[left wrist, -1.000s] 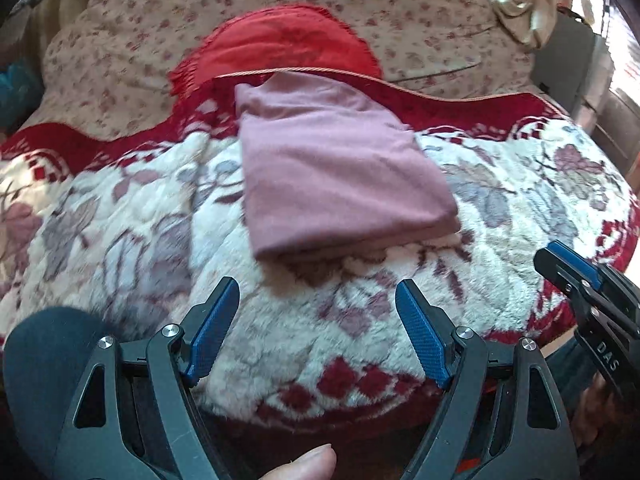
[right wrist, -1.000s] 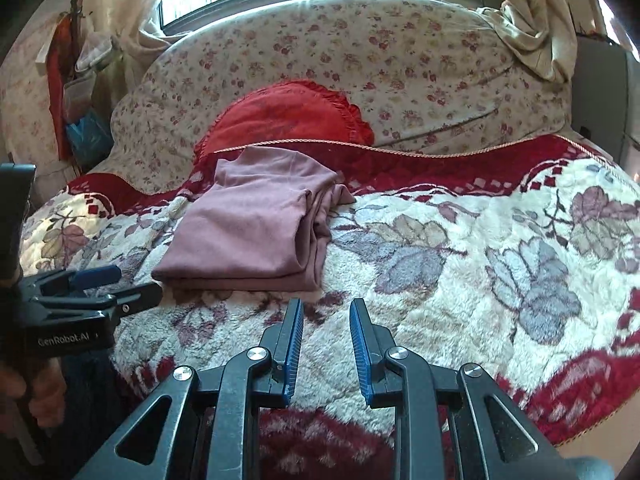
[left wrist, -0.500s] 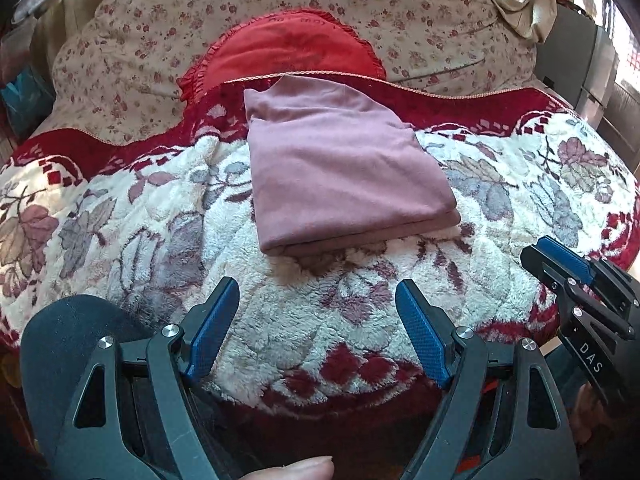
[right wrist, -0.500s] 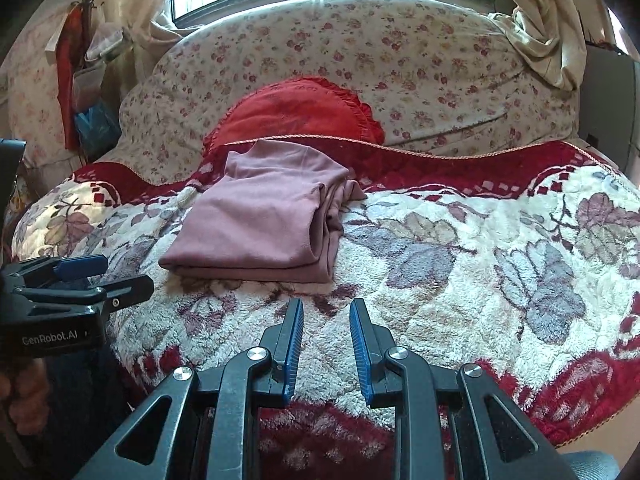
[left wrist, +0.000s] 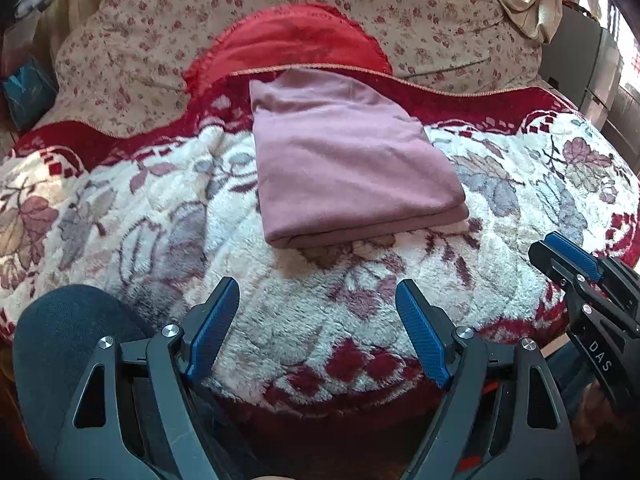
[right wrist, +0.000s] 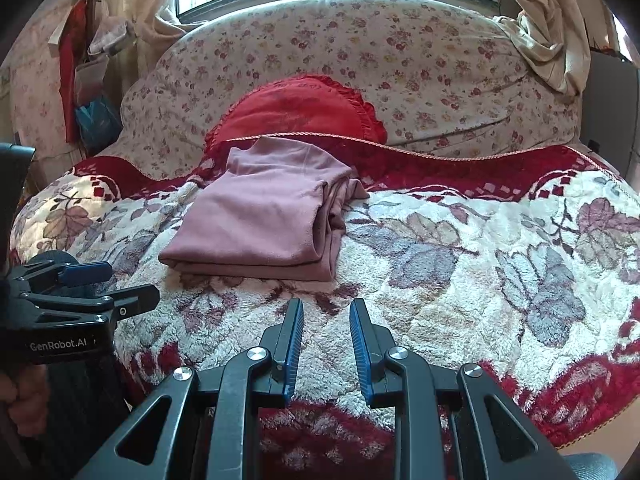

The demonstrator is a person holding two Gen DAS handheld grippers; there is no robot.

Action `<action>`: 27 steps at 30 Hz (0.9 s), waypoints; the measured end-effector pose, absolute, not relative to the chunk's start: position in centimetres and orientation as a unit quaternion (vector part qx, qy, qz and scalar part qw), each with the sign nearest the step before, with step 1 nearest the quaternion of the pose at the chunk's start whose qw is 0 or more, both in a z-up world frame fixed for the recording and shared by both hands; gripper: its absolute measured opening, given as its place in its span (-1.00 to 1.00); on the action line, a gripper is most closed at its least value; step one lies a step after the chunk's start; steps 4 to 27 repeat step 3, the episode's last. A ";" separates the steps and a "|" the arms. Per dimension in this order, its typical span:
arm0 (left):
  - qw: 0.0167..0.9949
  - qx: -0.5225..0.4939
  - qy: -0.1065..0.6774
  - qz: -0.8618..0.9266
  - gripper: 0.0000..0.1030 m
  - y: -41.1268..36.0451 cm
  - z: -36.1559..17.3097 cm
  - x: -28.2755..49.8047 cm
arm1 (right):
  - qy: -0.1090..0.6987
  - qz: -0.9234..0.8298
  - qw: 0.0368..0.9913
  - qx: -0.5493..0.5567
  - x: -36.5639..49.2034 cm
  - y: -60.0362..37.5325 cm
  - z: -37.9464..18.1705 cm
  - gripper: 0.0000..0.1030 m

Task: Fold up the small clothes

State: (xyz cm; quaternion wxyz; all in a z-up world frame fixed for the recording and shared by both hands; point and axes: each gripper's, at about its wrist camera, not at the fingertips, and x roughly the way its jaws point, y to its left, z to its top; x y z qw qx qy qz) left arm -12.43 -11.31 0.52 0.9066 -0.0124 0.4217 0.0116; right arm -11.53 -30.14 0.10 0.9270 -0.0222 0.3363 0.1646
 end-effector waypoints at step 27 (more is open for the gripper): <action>0.907 -0.011 0.421 0.011 0.57 -11.4 0.6 -12.5 | 0.336 0.164 0.927 -0.023 -11.6 -30.1 0.1 -0.56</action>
